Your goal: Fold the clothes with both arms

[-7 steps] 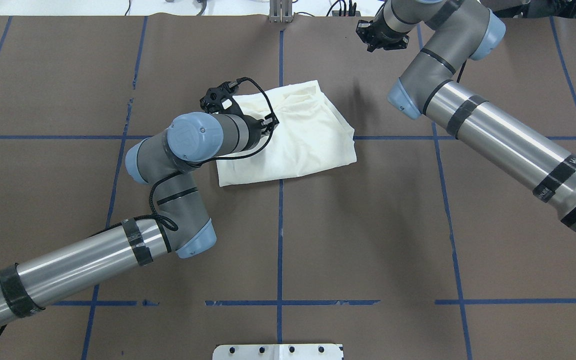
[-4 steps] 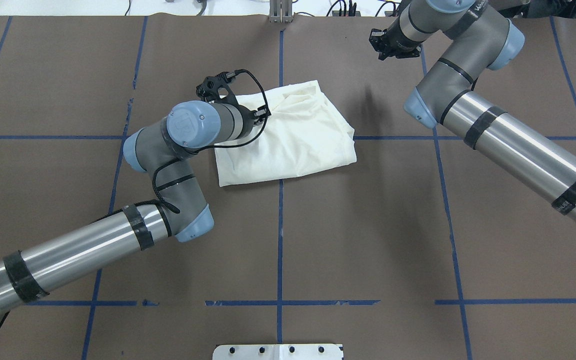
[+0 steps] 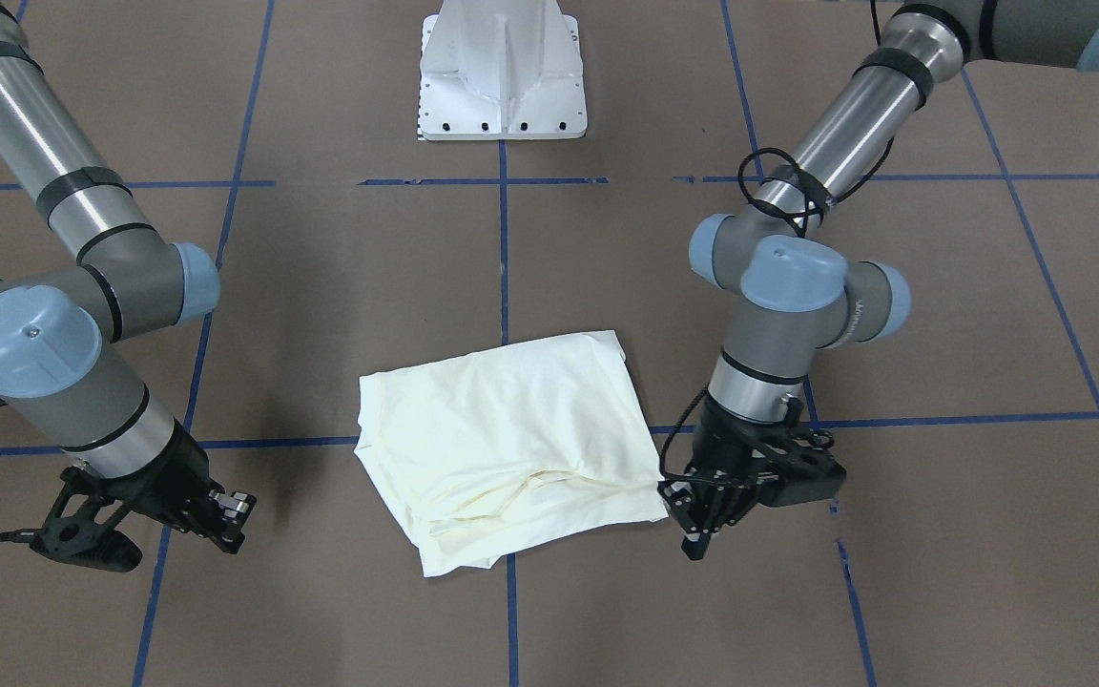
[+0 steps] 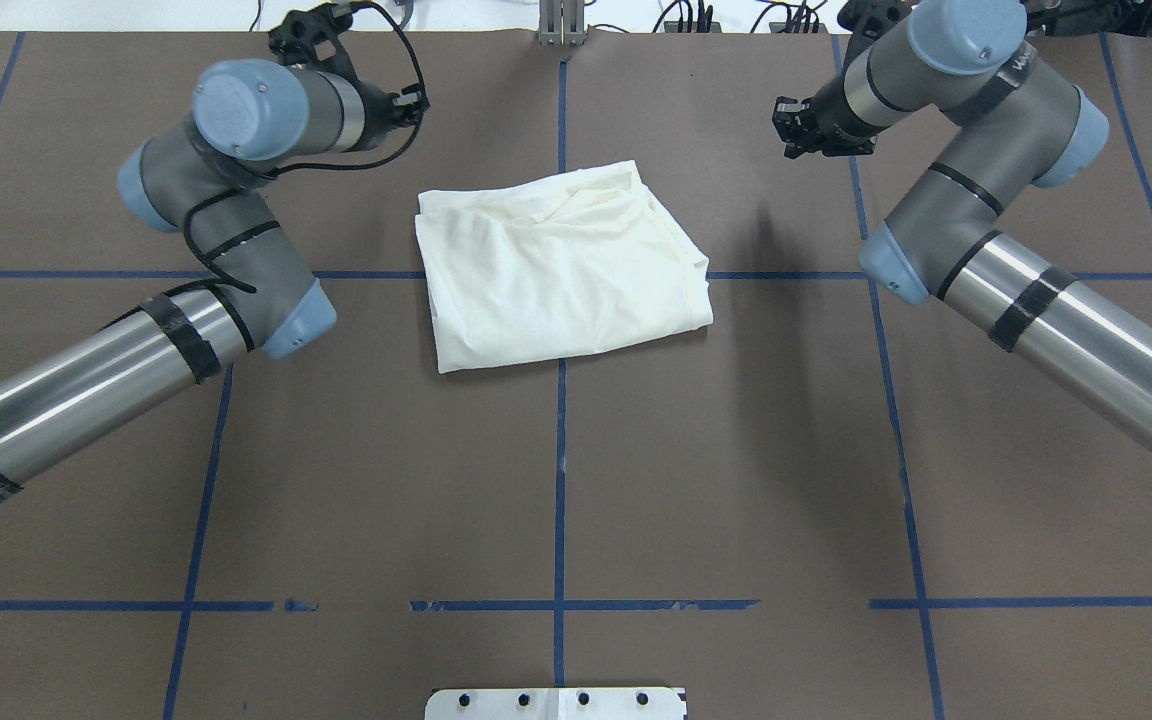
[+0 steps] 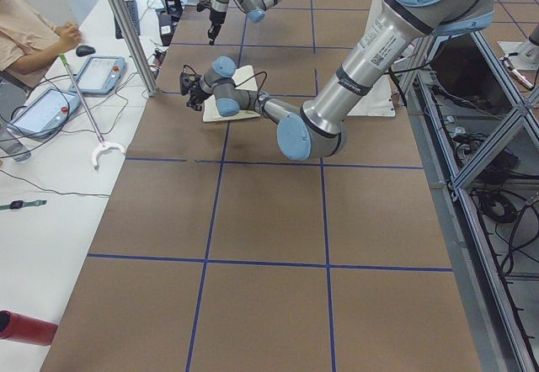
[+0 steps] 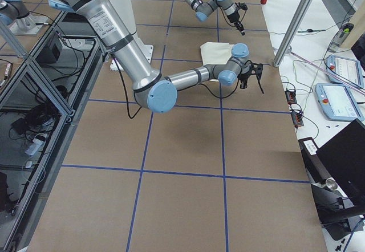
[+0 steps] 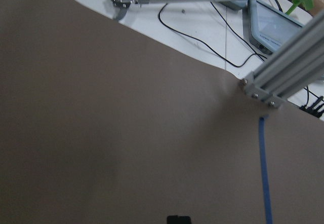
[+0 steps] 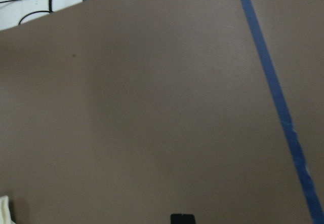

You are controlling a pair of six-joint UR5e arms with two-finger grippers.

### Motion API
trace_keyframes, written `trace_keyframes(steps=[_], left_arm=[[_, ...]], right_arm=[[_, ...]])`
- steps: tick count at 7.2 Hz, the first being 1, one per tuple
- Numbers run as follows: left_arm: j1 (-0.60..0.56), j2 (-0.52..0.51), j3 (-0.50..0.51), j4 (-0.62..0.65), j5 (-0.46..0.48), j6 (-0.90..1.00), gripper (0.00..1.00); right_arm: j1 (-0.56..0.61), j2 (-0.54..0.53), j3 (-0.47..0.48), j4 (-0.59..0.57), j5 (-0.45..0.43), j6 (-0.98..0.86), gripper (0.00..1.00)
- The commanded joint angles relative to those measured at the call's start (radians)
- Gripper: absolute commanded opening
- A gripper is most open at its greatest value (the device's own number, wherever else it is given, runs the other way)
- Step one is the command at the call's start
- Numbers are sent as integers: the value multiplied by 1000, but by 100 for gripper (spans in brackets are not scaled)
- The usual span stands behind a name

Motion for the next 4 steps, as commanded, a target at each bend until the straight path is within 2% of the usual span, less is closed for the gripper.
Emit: trace_keyframes(steps=[1,2,3,4], left_arm=[[-105,184,-159,14,-195,164,0],[-166,332,-285,40,-301,231,0],[-233,425,-358,98,-359,406,0],[-328,499,-413,202,-416,662,0]], right_arm=[[9,-184,150,0,86,-18,0],[55,-219,155,0,109,-96,0],[136,-290,158,0,141,-264,0],[252,-362,158,0,259,-416,0]])
